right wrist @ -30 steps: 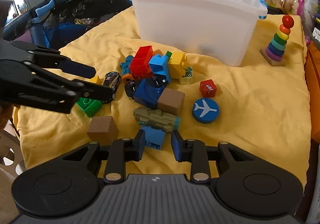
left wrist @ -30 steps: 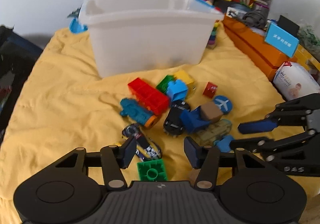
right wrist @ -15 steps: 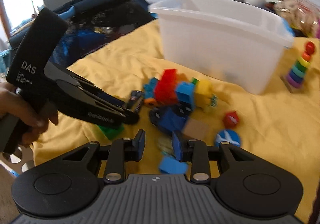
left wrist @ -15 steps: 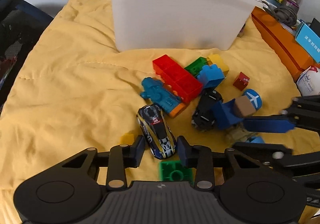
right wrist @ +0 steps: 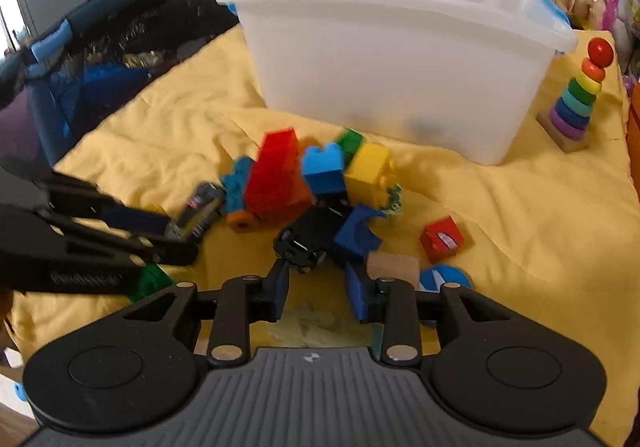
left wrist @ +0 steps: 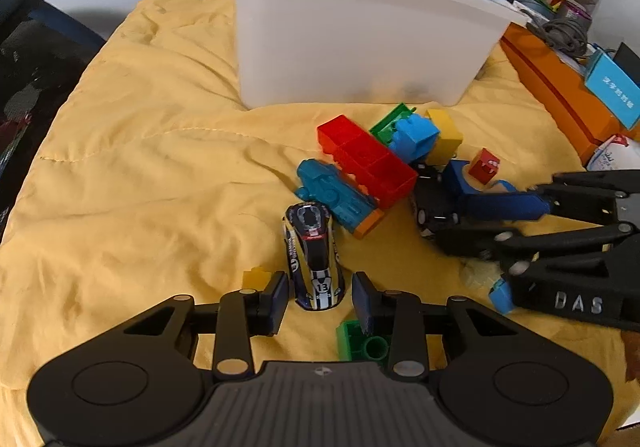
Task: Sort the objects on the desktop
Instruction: 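Grasp blue-yellow race car with left gripper while right reaches toward black car, then grasp white-green race car with right gripper while left holds blue-yellow car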
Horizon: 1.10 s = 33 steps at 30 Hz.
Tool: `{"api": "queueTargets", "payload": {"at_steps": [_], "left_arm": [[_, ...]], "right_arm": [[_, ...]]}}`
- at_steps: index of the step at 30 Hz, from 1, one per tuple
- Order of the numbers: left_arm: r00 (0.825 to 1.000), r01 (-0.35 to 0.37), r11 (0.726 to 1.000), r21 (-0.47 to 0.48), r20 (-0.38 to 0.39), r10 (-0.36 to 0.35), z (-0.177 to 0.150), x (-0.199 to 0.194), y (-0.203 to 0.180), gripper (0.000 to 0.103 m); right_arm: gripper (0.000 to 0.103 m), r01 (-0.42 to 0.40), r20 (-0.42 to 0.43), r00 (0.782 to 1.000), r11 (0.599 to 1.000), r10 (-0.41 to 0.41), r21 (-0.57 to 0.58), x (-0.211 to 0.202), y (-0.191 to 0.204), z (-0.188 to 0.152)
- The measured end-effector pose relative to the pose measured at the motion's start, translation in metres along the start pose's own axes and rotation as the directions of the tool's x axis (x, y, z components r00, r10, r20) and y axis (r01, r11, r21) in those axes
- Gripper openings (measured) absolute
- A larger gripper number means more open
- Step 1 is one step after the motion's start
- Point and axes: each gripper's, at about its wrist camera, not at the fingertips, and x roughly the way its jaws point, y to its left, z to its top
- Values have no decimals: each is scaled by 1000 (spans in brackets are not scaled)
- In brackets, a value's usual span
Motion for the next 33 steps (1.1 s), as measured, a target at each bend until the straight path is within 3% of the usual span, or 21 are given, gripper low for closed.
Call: {"api": "queueTargets", "payload": {"at_steps": [1, 3, 6, 8, 10, 16, 20, 23, 27, 31, 33], "left_arm": [[1000, 4, 1000, 7, -1, -4, 0, 0, 0, 39], [1000, 9, 1000, 12, -3, -9, 1, 1, 1, 38], [1000, 13, 1000, 18, -3, -13, 1, 0, 3, 38], [1000, 18, 999, 35, -3, -17, 1, 0, 3, 38], [1000, 15, 999, 49, 0, -15, 2, 0, 5, 38], [1000, 28, 998, 63, -2, -28, 8, 4, 9, 40], [1000, 23, 996, 89, -1, -23, 10, 6, 7, 40], [1000, 22, 995, 100, 2, -23, 10, 7, 6, 40], [1000, 22, 993, 114, 1, -22, 11, 11, 4, 38], [1000, 9, 992, 127, 8, -10, 9, 9, 2, 35], [1000, 15, 994, 112, 18, -18, 7, 4, 3, 33]], "right_arm": [[49, -15, 10, 1000, 1000, 15, 11, -2, 4, 2], [53, -28, 27, 999, 999, 28, 32, -1, 11, 6], [51, -25, 11, 1000, 994, 24, 107, 8, 9, 12], [42, -22, -11, 1000, 988, 24, 153, 11, 5, 15], [41, 3, -20, 1000, 983, 1, 184, 12, 2, 13], [38, 28, -54, 999, 926, -8, 377, 16, -22, 3], [40, 47, -26, 999, 943, -41, 330, 19, -13, 12], [40, 116, -1, 993, 977, -118, 178, 20, 7, 18], [34, 184, -20, 983, 983, -184, 11, 30, 26, 18], [23, 197, -32, 980, 980, -196, 16, 31, 17, 14], [23, 142, -33, 990, 987, -140, 79, 23, 6, 9]]}}
